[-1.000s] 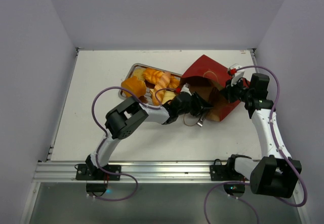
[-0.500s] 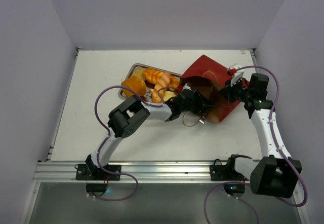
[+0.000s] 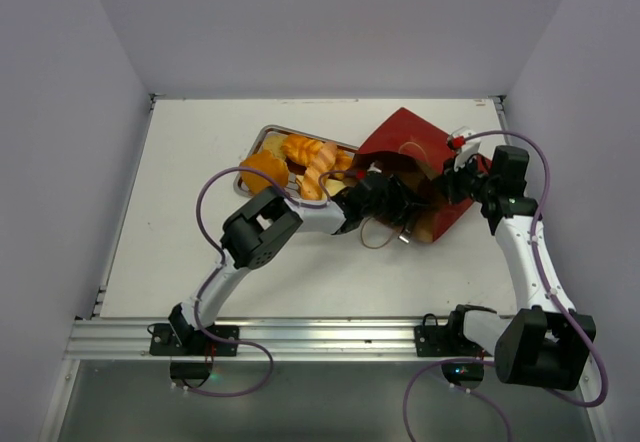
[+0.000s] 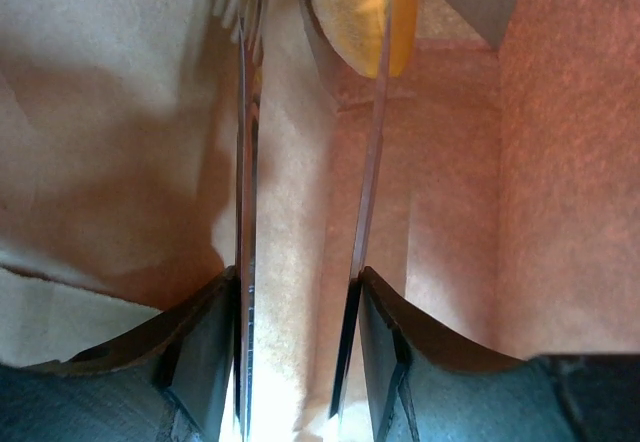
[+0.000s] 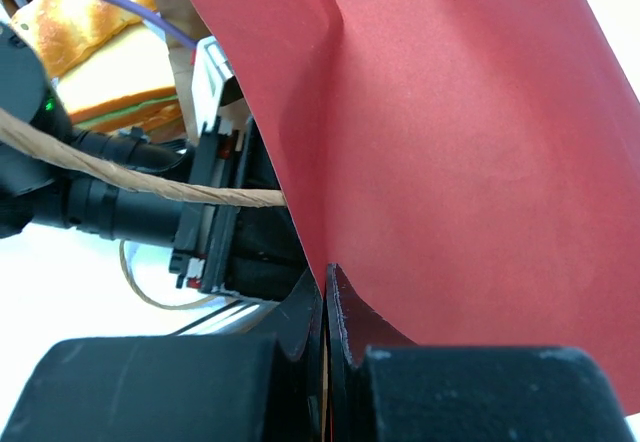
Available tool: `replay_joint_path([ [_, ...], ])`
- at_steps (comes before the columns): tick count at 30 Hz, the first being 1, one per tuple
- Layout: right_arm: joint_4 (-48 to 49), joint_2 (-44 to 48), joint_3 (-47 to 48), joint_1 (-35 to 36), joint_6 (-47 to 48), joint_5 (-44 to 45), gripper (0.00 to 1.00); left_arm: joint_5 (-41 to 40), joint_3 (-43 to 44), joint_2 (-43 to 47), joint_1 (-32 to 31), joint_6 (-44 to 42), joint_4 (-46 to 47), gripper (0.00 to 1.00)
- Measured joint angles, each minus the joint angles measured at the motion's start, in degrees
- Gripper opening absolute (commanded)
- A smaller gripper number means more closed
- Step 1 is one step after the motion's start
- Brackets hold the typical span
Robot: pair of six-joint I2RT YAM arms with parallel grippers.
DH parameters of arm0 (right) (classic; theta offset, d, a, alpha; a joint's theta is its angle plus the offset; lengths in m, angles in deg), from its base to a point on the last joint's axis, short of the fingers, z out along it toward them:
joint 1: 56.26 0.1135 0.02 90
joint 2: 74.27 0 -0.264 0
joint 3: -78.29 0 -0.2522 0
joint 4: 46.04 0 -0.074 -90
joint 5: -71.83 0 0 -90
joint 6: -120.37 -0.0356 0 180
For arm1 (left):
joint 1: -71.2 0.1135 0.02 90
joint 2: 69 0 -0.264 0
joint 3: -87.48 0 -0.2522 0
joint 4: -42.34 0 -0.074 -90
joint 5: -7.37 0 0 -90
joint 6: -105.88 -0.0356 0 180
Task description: Take the fake bread out of the paper bag
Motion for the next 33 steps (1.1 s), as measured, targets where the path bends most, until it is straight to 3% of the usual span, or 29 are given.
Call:
replay_joint_path([
  [24,0.02,-0.57,-0.48,2.62,1.53,-0.09,0.00,2.97,9.27,-5.90,1.75,2.60,-2.38,0.51],
  [27,0.02,-0.57,-0.48,2.60,1.55,0.07,0.00,3.23,9.35,-6.08,1.92,2.73,-2.32,0.42],
  [31,0.33,-0.57,-0.48,2.60,1.73,0.63,0.00,3.89,9.31,-6.14,2.14,2.75,-1.68,0.15],
  [33,0.52,-0.57,-0.48,2.60,1.81,1.18,0.00,4.04,8.98,-6.14,2.19,2.69,-1.18,0.11],
])
